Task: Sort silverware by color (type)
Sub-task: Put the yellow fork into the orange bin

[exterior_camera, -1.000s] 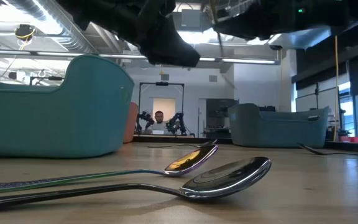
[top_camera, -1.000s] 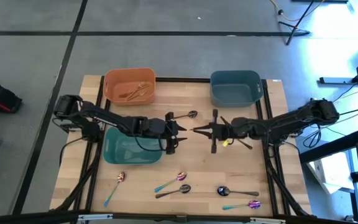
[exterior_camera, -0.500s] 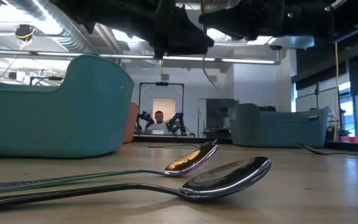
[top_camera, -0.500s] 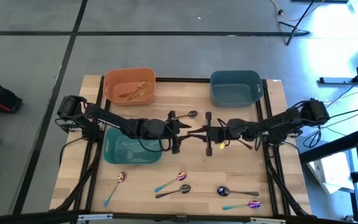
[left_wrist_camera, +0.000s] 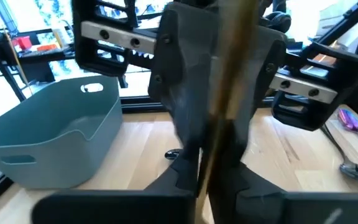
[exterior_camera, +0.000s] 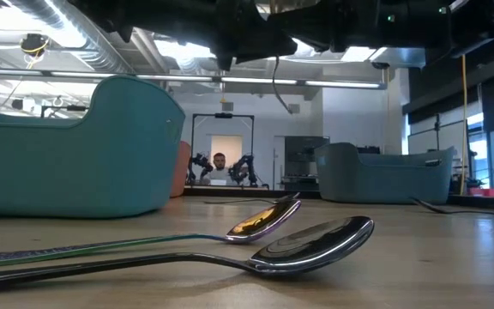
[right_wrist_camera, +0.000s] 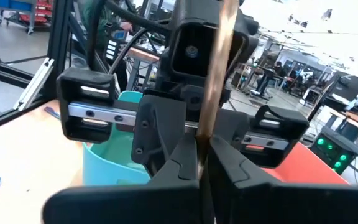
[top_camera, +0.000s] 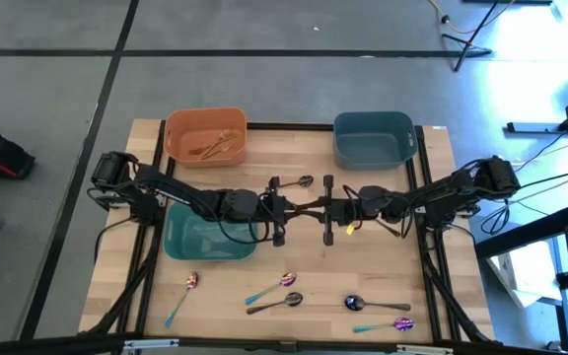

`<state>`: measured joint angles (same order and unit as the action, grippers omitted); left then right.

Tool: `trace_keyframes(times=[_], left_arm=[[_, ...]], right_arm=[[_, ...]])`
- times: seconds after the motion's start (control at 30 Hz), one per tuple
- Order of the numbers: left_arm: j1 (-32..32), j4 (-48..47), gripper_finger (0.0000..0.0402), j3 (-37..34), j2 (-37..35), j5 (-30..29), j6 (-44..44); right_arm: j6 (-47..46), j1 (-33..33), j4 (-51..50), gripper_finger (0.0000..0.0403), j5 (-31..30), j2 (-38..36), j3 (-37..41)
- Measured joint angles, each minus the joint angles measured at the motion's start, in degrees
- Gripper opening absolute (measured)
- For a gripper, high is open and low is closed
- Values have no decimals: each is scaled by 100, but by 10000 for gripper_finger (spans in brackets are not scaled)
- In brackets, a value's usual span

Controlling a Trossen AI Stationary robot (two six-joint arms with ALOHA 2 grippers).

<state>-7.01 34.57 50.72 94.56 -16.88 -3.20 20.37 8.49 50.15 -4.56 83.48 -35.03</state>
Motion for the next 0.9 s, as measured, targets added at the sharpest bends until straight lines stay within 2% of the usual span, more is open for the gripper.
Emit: trace_keyframes(times=[0.2,0.37,0.57,0.73,0.9], left_arm=[[-3,2,8,0,0,7,-4],[-24,-367,7,0,-169,-131,14],[-24,-1648,7,2,-782,-392,171],[61,-2770,7,4,-1573,-717,157],[309,-3592,7,4,-2424,-1092,-74]], right_arm=[[-187,4,5,36,-89,0,0],[-189,22,-245,105,-245,-239,0],[-204,66,-2118,179,-520,-1294,0],[-581,52,-3386,202,-792,-2027,135],[-968,52,-3576,204,-793,-2225,675]])
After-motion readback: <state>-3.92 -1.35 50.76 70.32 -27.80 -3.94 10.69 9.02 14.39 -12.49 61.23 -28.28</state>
